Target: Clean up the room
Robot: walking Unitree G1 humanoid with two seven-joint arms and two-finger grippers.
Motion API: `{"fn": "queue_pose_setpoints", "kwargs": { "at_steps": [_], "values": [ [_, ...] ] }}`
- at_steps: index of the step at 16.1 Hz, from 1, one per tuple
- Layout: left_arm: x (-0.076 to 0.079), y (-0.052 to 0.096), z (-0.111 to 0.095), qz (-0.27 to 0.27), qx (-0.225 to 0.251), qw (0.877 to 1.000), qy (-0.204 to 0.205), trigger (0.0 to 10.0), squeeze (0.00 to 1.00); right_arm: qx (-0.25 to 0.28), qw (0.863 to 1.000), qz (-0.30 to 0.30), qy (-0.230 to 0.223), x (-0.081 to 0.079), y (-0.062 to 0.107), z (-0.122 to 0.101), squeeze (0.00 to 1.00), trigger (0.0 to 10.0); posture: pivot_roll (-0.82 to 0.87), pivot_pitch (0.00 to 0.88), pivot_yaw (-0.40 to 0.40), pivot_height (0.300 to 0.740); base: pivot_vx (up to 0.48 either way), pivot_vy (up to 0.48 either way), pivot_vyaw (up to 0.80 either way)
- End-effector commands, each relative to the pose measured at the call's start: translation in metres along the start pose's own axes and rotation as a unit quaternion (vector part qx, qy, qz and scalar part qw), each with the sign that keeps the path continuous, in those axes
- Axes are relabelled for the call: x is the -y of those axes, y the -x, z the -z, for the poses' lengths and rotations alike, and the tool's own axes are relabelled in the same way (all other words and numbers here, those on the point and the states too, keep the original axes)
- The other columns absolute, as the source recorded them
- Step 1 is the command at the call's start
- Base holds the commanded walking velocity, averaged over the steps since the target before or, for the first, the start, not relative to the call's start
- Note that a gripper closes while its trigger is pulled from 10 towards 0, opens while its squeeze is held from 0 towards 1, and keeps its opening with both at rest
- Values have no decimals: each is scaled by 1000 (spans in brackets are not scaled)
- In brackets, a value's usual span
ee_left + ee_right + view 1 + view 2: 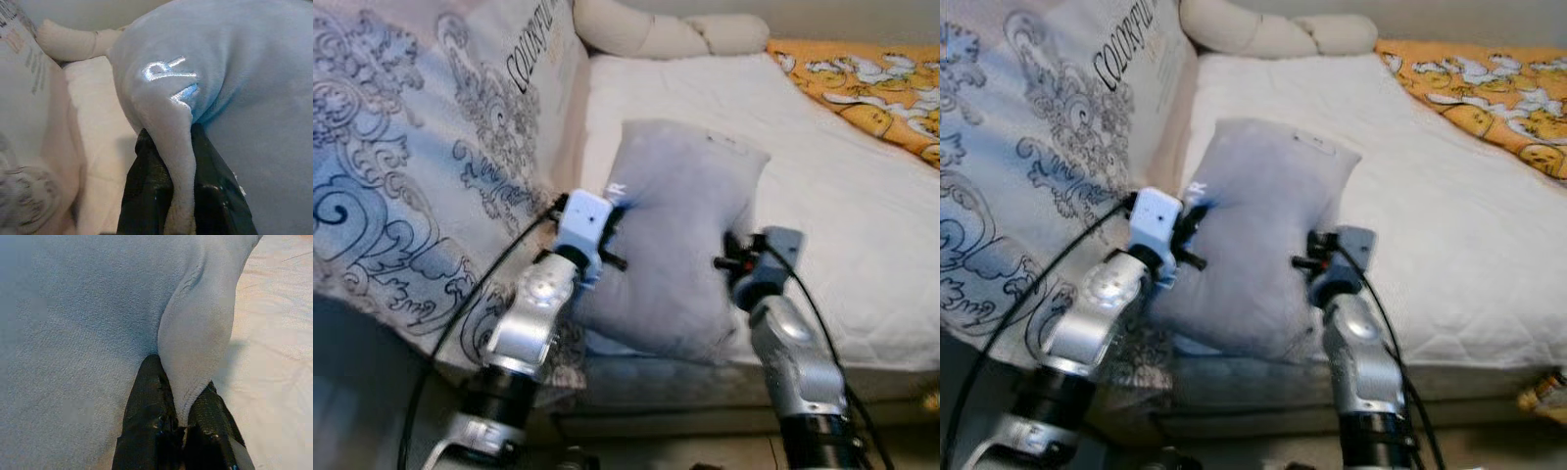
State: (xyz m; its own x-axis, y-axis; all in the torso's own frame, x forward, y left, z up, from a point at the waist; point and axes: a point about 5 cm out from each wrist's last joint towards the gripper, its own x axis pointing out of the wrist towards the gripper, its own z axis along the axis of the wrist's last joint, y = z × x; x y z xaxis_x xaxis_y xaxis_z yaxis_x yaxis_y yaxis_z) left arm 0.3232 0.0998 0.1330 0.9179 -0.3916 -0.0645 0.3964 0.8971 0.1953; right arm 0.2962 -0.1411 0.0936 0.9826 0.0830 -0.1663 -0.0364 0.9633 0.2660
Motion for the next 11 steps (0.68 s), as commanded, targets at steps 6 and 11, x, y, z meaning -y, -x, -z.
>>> {"fn": "queue_pose_setpoints", "kwargs": {
  "at_steps": [6, 11],
  "values": [
    [-5, -7, -13, -12, 27, 1000, 0, 10000, 0, 20, 1000, 20, 8, 9, -2, -11, 0, 10000, -17, 0, 14, 740, 88, 0, 0],
    [-6, -10, -14, -9, 26, 1000, -1, 10000, 0, 18, 999, 26, 12, 11, -3, -11, 0, 10000, -22, 0, 18, 740, 288, 0, 0]
  ]
}}
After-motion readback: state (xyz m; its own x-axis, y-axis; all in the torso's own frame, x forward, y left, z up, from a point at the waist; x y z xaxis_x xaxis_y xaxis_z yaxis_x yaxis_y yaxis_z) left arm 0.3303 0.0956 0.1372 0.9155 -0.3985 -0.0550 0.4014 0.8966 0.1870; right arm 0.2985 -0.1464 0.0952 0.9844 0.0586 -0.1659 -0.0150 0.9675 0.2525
